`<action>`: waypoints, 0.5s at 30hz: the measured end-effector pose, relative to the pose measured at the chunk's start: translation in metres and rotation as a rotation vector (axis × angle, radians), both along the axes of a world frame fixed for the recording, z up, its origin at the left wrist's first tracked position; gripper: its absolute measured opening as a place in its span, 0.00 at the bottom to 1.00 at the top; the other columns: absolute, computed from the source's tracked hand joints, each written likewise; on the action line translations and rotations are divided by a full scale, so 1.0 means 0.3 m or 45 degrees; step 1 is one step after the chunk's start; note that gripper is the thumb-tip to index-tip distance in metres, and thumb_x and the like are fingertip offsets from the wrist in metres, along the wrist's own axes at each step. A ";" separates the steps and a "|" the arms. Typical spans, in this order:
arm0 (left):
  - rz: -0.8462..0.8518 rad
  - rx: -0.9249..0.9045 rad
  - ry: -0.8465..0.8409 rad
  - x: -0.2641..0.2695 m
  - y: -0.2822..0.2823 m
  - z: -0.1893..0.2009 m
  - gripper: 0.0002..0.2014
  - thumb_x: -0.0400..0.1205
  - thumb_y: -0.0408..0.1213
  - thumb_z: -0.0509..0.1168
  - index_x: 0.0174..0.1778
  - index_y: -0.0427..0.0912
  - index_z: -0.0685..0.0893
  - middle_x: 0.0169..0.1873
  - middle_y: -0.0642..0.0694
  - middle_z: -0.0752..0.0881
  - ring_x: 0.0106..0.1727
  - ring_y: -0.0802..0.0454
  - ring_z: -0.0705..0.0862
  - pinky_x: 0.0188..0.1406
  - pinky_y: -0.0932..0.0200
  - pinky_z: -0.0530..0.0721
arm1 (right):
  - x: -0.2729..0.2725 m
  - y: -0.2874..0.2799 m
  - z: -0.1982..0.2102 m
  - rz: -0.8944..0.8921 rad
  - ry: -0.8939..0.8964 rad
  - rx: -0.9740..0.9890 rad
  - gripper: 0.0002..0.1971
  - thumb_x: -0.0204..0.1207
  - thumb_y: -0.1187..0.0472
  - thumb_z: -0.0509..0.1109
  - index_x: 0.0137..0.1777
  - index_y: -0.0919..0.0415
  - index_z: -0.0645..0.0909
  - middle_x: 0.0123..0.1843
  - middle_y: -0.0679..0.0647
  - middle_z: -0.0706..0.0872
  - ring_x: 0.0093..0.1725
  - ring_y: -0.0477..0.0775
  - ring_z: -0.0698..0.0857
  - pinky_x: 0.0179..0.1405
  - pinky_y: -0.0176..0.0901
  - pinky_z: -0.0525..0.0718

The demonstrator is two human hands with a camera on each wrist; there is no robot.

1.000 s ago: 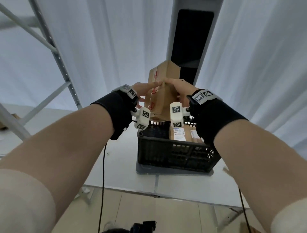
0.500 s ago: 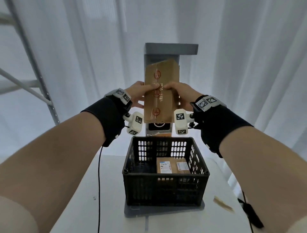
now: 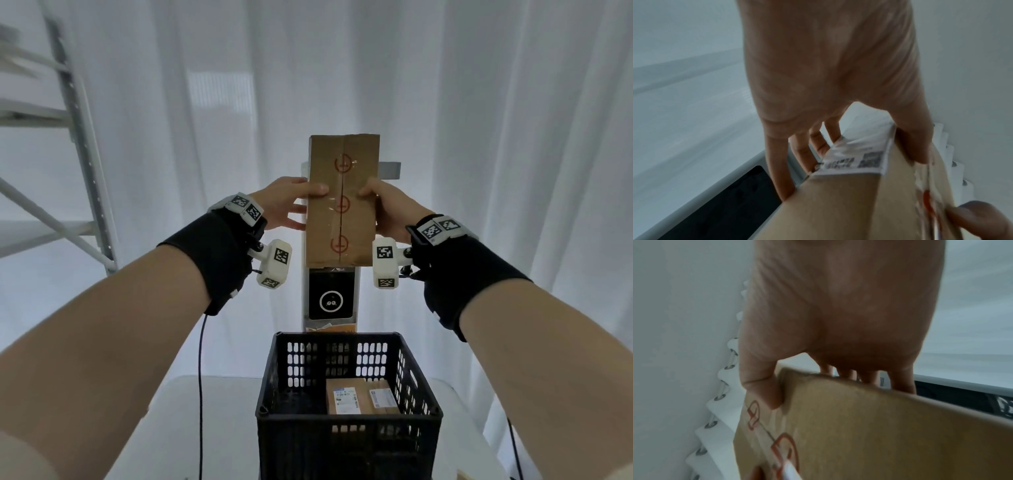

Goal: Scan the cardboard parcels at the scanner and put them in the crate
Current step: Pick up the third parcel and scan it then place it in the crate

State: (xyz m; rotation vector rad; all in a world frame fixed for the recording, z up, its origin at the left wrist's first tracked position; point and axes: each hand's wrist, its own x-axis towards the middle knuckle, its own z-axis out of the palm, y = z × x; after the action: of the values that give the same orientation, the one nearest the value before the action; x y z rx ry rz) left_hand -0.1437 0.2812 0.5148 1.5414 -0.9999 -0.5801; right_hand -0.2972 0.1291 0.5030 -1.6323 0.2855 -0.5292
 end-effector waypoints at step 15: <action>-0.044 -0.083 0.067 -0.015 0.043 0.055 0.25 0.79 0.42 0.76 0.69 0.42 0.77 0.59 0.42 0.87 0.58 0.41 0.89 0.53 0.31 0.89 | 0.062 0.030 0.032 -0.466 -0.260 -0.235 0.23 0.65 0.54 0.72 0.63 0.51 0.81 0.57 0.53 0.88 0.55 0.51 0.87 0.50 0.47 0.86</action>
State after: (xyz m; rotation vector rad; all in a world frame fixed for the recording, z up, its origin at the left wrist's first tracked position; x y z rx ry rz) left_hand -0.1480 0.2942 0.5312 1.4474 -0.9978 -0.6035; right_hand -0.2786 0.1382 0.5125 -1.6951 0.3952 -1.0190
